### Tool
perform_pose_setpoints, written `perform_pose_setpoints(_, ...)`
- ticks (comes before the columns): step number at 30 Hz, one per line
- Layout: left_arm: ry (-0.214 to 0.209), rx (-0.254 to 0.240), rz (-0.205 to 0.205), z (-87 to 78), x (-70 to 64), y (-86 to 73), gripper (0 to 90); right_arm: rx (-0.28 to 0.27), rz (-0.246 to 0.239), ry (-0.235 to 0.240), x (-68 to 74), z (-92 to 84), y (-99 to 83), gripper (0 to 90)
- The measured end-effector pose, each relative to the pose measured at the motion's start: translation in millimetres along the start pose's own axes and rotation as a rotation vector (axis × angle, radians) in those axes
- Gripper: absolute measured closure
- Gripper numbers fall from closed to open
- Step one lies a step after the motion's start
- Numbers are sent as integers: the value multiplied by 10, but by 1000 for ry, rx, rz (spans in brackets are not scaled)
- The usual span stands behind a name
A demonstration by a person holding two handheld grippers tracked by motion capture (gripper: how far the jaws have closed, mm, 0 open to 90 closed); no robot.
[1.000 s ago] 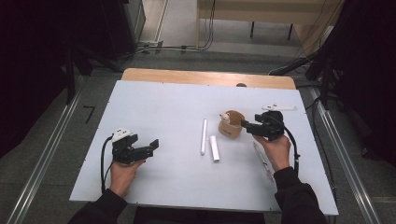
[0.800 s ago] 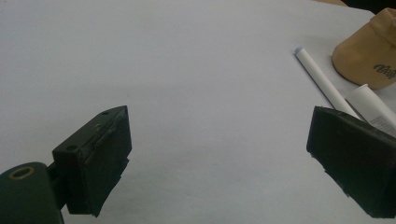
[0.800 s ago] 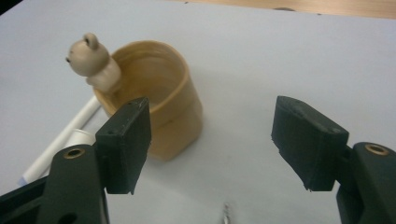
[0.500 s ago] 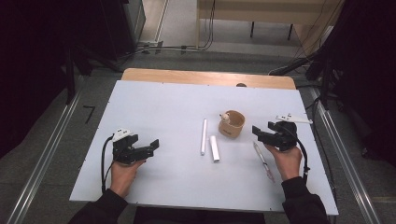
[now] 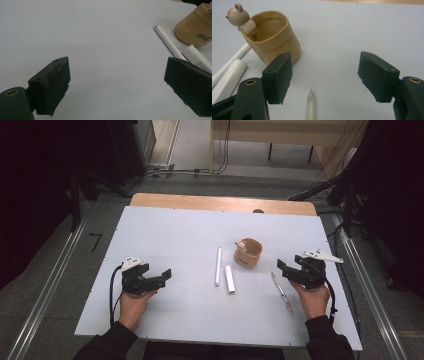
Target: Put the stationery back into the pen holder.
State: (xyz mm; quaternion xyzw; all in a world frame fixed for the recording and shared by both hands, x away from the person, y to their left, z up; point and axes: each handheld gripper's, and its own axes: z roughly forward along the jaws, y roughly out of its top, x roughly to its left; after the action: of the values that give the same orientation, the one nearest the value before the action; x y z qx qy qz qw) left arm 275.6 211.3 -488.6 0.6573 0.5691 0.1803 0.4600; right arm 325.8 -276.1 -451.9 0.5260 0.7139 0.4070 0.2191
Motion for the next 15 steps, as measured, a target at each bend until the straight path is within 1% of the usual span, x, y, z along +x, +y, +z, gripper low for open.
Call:
perform_pose_setpoints(5,2,2,4,2,-8,-3,66,18,-16,5,27,-46,-79,263)
perform_pose_setpoints(6,1,3,4,5,-11,-4,66,29,-16,-3,33,-51,-97,263)
perform_pose_setpoints(10,1,3,5,5,-18,0,66,48,-22,-6,29,-64,-163,269)
perform_pose_setpoints(13,0,5,6,14,-19,-1,66,61,-25,-2,23,-67,-214,307)
perform_pose_setpoints(15,0,4,6,13,-20,-2,66,87,-17,6,22,-57,-235,327)
